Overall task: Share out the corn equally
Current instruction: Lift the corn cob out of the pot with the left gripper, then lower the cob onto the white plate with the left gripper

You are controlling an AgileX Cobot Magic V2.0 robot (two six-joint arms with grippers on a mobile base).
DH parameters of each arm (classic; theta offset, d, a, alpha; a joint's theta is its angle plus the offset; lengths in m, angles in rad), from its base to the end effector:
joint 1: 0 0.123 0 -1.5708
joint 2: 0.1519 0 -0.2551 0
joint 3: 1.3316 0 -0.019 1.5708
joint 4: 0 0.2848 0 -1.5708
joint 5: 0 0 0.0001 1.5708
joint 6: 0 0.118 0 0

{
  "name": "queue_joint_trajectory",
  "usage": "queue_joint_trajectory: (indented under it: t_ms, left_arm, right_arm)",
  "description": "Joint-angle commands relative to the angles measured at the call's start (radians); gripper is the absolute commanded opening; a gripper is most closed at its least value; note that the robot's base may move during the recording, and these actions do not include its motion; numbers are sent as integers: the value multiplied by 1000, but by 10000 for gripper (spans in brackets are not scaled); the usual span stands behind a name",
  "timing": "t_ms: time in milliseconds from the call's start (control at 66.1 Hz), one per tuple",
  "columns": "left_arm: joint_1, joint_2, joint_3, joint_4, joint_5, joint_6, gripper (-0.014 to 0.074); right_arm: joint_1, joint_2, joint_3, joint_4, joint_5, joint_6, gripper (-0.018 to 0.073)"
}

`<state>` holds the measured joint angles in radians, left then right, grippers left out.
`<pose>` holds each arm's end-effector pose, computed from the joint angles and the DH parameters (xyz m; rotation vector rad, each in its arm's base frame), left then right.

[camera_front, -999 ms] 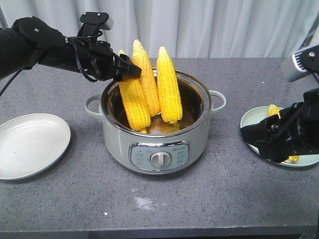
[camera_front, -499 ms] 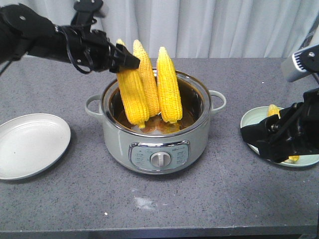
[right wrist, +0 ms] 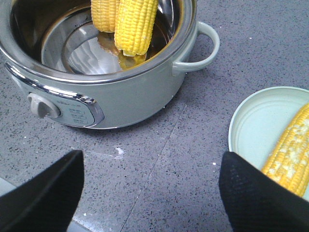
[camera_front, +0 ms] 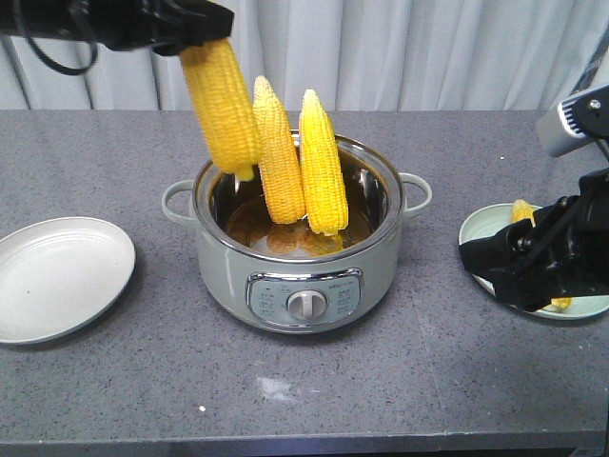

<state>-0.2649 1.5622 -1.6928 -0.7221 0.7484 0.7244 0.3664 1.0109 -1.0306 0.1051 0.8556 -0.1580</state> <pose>0.3797 -0.1580 0.4154 0.6992 1.8252 -0.5313 0.2452 0.1041 0.3266 -0.5640 2.2557 0.2320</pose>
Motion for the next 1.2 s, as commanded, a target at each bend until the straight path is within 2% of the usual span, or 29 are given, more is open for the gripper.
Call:
queue_joint_trajectory:
  t_ms: [0,106,182,242,348,469,575,666,726,877,1180]
  left_arm:
    - [-5,-92,-32,35,-51,-8,192]
    - [-5,-146,-32,117,-31,-27,192]
    - [-5,-184,-32,190,3,-84,193]
    - [-5,-210,-32,276,43,-135,195]
    - [-5,-244,-31,446,129,-265,195]
    - [-5,-237,-31,667,256,-476,195]
    - [-5,-208,-31,826,332,-594,198]
    - [-5,-173,-31,946,385,-662,199]
    - [-5,-148,-31,997,414,-687,199]
    - [-5,-77,-31,1066,479,-695,199]
    - [4,45,-31,1125,504,-695,202]
  right_arm:
    - [1,-15,-26,0,-53,-10,563]
    - [1,-15,-26,0,-53,-10,563]
    - [1,-15,-26,0,-53,-10,563]
    - [1,-15,-26,0,-53,-10,563]
    - [1,-15,-26,0,-53,-10,563]
    - [1,-15,-26,0,-53,-10,563]
    - [1,-15,-26,0,-53,-10,563]
    - [1,-15,-26,0,-53,-10,563]
    - [1,-15,-26,0,-53,-10,563]
    - [1,-15,-26,0,-53,-10,563]
    - [1,-15,-26,0,-53,-10,563]
